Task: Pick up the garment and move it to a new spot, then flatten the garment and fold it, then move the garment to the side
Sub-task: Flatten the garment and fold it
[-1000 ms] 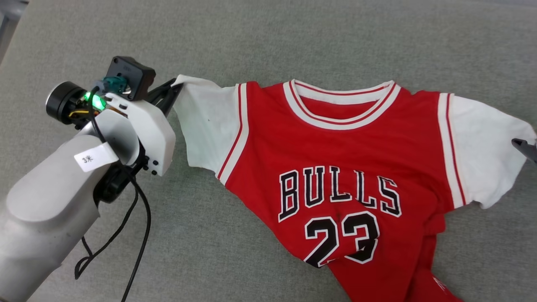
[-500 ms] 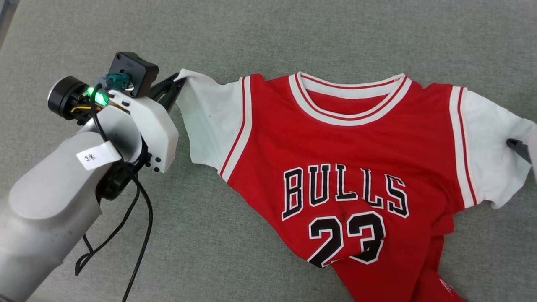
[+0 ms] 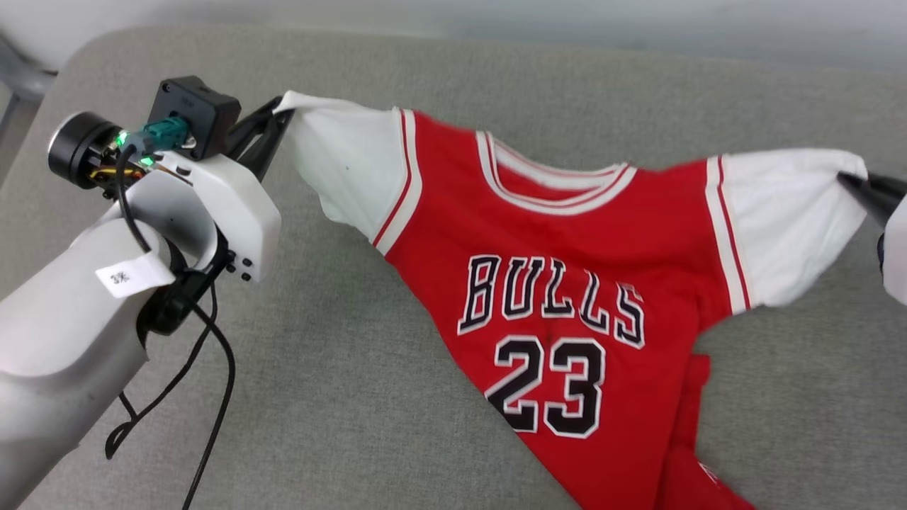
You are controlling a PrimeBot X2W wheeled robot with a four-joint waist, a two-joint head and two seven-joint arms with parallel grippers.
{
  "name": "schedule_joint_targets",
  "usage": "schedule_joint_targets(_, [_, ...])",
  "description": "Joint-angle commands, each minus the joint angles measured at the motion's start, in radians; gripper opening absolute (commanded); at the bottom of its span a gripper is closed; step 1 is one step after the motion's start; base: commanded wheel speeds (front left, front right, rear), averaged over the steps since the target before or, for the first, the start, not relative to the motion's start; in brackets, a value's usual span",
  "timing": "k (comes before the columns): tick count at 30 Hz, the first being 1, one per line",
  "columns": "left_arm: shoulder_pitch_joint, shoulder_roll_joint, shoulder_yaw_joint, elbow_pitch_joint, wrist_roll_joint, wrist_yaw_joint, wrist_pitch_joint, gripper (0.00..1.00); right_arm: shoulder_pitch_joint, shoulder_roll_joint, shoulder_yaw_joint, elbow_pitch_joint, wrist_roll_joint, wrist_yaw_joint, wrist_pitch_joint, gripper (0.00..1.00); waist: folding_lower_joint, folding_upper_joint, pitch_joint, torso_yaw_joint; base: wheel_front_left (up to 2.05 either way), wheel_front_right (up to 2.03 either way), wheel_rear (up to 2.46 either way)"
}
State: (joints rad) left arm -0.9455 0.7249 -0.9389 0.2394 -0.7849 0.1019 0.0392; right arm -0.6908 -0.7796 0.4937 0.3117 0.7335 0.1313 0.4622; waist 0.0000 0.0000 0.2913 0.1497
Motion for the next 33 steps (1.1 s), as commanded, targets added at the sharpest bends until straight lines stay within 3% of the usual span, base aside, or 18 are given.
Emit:
schedule_joint_targets(1, [0.000,0.017,0.009,-0.031,0.012,0.016,-0.014,0.00,0.002,-0.004,-0.023,-0.014,-0.003,-0.001,-0.053,0.00,0.0000,0.0000,-0.062,-0.029,0.00,0.00,0.00])
schedule_joint_targets(9, [-0.038,0.037,0.050,-0.126,0.034,0.059,-0.059,0.00,0.011,0.010,-0.121,-0.075,-0.031,-0.001,-0.167,0.00,0.0000,0.0000,-0.146,-0.052,0.00,0.00,0.00])
schedule_joint_targets(20, [-0.182,0.015,0.107,-0.178,0.070,0.077,-0.084,0.00,-0.057,0.070,-0.298,-0.173,-0.104,-0.001,-0.197,0.00,0.0000,0.0000,-0.207,-0.071,0.00,0.00,0.00])
schedule_joint_targets(27, [-0.274,-0.011,0.128,-0.144,0.078,0.062,-0.081,0.00,-0.121,0.107,-0.340,-0.206,-0.138,-0.001,-0.159,0.00,0.0000,0.0000,-0.187,-0.078,0.00,0.00,0.00])
schedule_joint_targets(33, [-0.370,-0.041,0.141,-0.076,0.084,0.039,-0.071,0.00,-0.242,0.122,-0.323,-0.186,-0.173,-0.001,-0.112,0.00,0.0000,0.0000,-0.095,-0.083,0.00,0.00,0.00])
